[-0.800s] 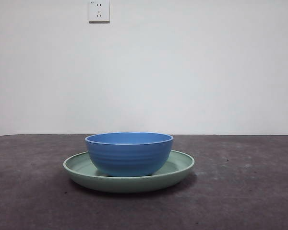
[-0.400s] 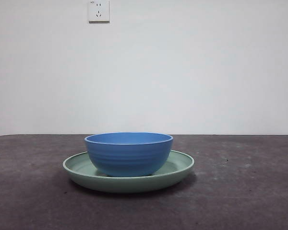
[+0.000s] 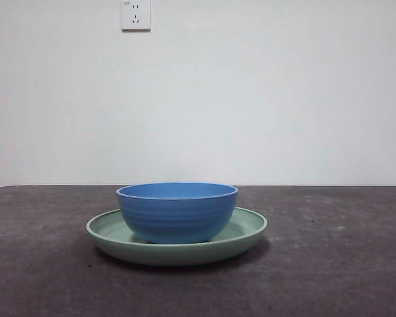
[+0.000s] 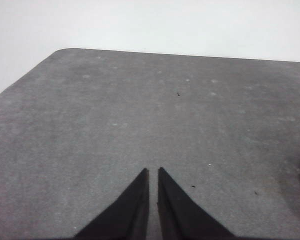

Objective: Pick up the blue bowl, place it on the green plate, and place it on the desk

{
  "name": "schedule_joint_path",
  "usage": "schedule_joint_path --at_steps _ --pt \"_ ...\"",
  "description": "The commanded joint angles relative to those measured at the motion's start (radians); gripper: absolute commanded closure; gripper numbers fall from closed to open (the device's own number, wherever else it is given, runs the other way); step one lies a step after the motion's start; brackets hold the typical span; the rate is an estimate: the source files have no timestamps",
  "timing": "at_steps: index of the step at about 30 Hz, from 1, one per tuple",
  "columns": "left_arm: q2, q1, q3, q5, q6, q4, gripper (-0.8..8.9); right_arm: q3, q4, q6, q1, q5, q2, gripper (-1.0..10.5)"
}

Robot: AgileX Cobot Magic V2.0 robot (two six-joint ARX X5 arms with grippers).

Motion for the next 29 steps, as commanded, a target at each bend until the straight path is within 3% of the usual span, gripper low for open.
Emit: schedule_joint_path --at_steps 1,24,27,29 --pt "-0.003 0.005 -0.021 -0.007 0.013 -0.009 7.84 0.019 0.01 -0.011 0.005 -0.001 0.004 8.9" --pt "-0.002 0.005 -0.021 -0.006 0.012 -0.009 7.84 0.019 0.01 -0.011 0.005 -0.001 0.004 8.9" --pt "-0.002 0.005 -0.02 -0.006 0.012 -0.009 7.84 -0.012 0.042 -0.011 0.0 0.0 -0.021 8.9" --pt "-0.002 0.005 -0.02 -0.006 0.012 -0.009 7.84 -0.053 0.121 -0.055 -0.04 0.023 -0.04 8.9"
